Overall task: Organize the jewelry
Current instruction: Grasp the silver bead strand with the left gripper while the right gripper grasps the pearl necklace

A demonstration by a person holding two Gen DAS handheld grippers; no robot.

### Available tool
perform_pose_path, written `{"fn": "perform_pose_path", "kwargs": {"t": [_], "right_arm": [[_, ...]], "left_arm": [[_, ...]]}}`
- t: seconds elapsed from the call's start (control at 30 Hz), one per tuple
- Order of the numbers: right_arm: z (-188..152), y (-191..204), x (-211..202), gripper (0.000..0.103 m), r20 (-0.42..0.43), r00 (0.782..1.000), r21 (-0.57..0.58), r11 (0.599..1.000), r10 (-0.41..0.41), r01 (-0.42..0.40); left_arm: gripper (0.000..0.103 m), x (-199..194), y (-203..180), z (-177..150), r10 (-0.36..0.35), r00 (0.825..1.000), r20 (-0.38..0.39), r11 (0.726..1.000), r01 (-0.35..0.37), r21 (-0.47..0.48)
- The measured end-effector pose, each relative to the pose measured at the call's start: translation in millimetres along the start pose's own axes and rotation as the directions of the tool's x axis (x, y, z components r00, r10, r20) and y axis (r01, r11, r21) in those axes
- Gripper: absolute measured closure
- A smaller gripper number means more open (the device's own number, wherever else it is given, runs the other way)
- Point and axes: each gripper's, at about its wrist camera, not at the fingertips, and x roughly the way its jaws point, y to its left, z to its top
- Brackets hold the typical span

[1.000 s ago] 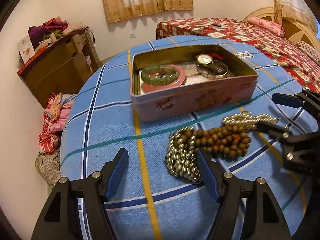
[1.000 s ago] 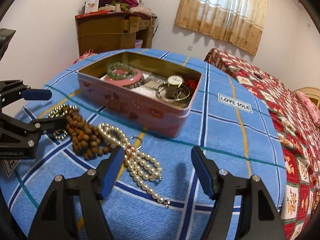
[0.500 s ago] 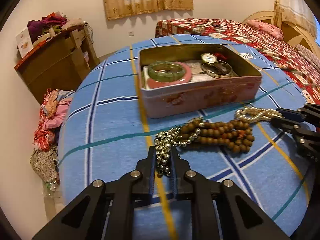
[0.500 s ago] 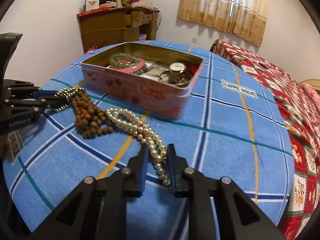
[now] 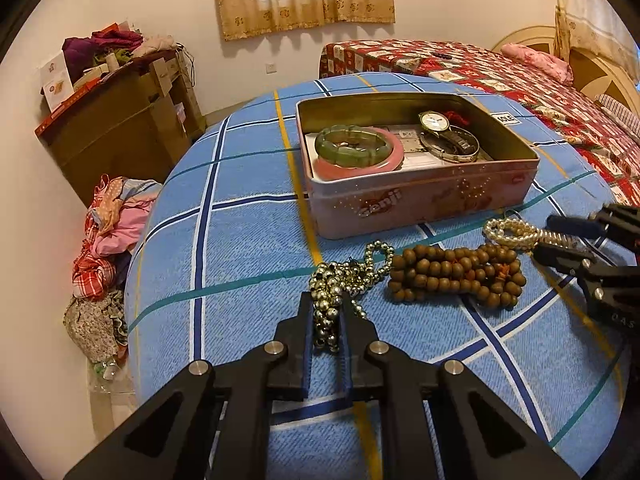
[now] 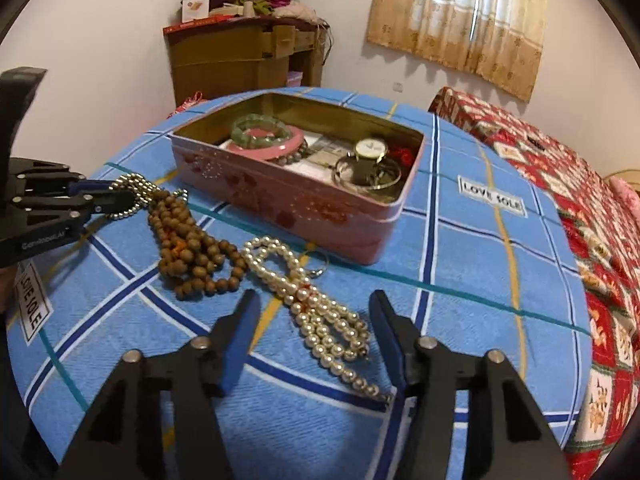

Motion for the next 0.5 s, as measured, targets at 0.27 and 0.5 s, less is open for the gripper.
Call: {"fn": "perform_pose_path", "kwargs": {"t": [0.27, 0.5], "right_arm": [[-12, 8, -12, 0.087, 0.016, 0.998, -0.024, 0.997, 0.067, -0.067], [-10, 10, -23, 0.088, 0.088, 0.995, -0.016, 0.999, 0.039, -0.038]], "left_arm": [[0.093, -8, -1, 3, -0.019, 1.000, 0.011, 1.000, 0.019, -0.008], [0.093, -27, 1, 11, -0.009, 0.998, 0.058, 1.000, 0.010, -0.006]]}}
